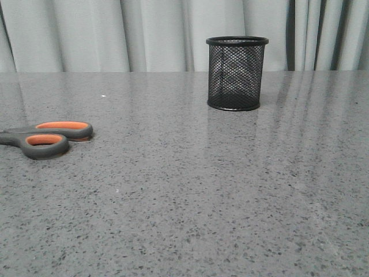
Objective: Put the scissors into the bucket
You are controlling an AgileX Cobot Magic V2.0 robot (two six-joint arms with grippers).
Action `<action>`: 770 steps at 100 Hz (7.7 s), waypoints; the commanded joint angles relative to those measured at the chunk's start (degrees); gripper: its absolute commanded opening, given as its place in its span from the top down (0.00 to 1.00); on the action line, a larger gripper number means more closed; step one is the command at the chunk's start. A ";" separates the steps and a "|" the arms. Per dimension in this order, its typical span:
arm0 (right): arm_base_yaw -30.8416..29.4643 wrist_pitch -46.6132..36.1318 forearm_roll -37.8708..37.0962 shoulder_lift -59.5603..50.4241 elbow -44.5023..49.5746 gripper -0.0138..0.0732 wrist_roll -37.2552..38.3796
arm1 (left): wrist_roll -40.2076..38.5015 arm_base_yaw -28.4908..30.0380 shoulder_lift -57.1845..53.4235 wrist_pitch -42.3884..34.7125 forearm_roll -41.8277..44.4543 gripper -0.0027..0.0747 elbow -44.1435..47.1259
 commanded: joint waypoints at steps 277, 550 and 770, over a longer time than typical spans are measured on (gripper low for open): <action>-0.38 39.73 23.88 47.72 -51.29 0.66 -5.82 | 11.77 0.13 49.43 46.85 -17.79 0.64 -56.03; -0.38 41.42 23.95 47.72 -51.29 0.40 -5.94 | 83.74 -0.73 96.10 62.18 -22.20 0.40 -72.37; -0.38 41.08 77.22 52.83 -57.24 0.40 -36.44 | 47.21 -40.61 84.35 54.67 -6.97 0.99 -107.44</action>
